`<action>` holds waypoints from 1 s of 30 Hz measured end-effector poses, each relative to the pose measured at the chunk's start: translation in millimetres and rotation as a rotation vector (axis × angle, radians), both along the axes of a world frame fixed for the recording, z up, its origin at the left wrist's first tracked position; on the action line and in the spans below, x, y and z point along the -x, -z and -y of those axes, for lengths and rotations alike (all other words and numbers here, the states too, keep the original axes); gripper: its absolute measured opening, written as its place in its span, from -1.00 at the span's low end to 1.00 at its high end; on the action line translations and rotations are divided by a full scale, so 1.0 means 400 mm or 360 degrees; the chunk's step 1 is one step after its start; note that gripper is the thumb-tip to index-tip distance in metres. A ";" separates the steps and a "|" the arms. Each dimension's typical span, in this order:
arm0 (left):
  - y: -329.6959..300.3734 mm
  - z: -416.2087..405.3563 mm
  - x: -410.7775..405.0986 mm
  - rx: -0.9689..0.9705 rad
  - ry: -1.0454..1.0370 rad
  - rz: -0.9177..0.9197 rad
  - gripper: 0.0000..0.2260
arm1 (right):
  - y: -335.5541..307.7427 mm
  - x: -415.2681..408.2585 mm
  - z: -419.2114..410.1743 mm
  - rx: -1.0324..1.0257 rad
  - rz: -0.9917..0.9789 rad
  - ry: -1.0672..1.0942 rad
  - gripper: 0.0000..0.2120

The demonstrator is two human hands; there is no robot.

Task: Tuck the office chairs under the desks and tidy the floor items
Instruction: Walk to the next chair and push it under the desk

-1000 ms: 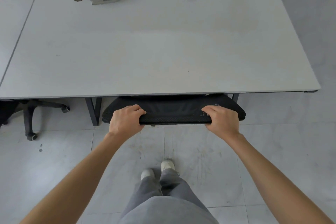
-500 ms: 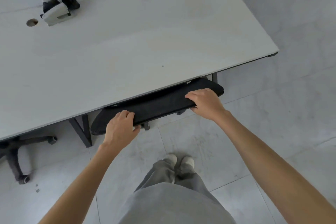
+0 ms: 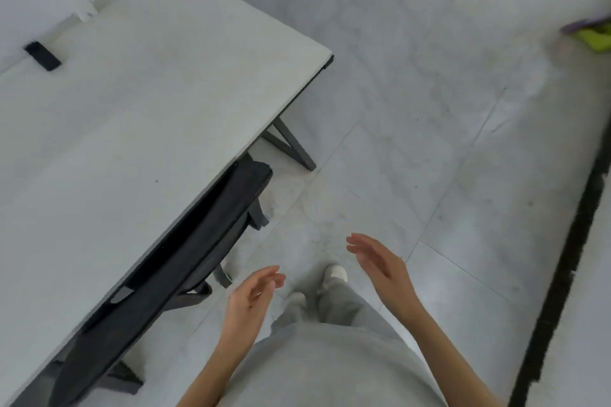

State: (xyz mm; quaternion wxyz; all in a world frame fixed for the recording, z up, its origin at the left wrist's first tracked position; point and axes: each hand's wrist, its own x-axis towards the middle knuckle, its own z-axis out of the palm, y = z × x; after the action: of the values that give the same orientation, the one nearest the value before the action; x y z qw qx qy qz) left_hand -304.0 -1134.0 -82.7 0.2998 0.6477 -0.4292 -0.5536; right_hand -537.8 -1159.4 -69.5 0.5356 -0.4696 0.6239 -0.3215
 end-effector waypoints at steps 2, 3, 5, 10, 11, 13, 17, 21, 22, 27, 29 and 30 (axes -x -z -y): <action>-0.006 0.065 0.061 0.0002 0.0124 -0.0046 -0.76 | 0.017 0.059 -0.041 -0.0078 -0.0021 0.0192 -0.74; -0.014 0.107 0.096 0.0013 0.0189 -0.0071 -0.77 | 0.024 0.086 -0.053 -0.0099 -0.0042 0.0288 -0.73; -0.031 0.207 0.172 0.0063 0.0325 -0.0120 -0.82 | 0.039 0.145 -0.062 -0.0126 -0.0069 0.0514 -0.73; -0.055 0.488 0.393 0.0230 0.0541 -0.0177 -0.80 | 0.089 0.323 0.045 -0.0132 -0.0093 0.0931 -0.75; -0.059 0.543 0.440 0.0258 0.0552 -0.0183 -0.80 | 0.091 0.360 0.098 -0.0120 -0.0094 0.0926 -0.75; -0.062 0.643 0.524 0.0263 0.0549 -0.0192 -0.80 | 0.076 0.436 0.226 -0.0112 -0.0101 0.0803 -0.73; -0.086 0.767 0.620 0.0220 0.0453 -0.0166 -0.78 | -0.005 0.549 0.500 -0.0037 -0.0095 0.0515 -0.77; -0.081 0.890 0.648 0.0209 0.0339 -0.0088 -0.81 | -0.060 0.632 0.794 0.0105 -0.0023 0.0444 -0.77; -0.073 0.924 0.649 0.0212 0.0288 -0.0067 -0.80 | -0.068 0.645 0.866 0.0141 -0.0009 0.0427 -0.77; -0.008 1.144 0.673 0.0158 0.0005 -0.0036 -0.68 | -0.039 0.681 1.200 0.0197 0.0040 0.0339 -0.72; 0.018 1.269 0.697 0.0141 -0.0073 -0.0072 -0.74 | -0.004 0.689 1.318 0.0131 0.0015 0.0278 -0.70; 0.024 1.341 0.711 0.0147 -0.0121 -0.0110 -0.76 | 0.012 0.692 1.376 0.0100 -0.0017 0.0230 -0.69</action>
State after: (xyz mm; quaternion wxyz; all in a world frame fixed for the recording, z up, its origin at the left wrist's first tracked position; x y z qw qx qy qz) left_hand -588.2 -1670.4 -92.5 0.3647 0.6296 -0.4187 -0.5434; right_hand -814.4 -1709.6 -74.3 0.4926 -0.4415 0.6487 -0.3762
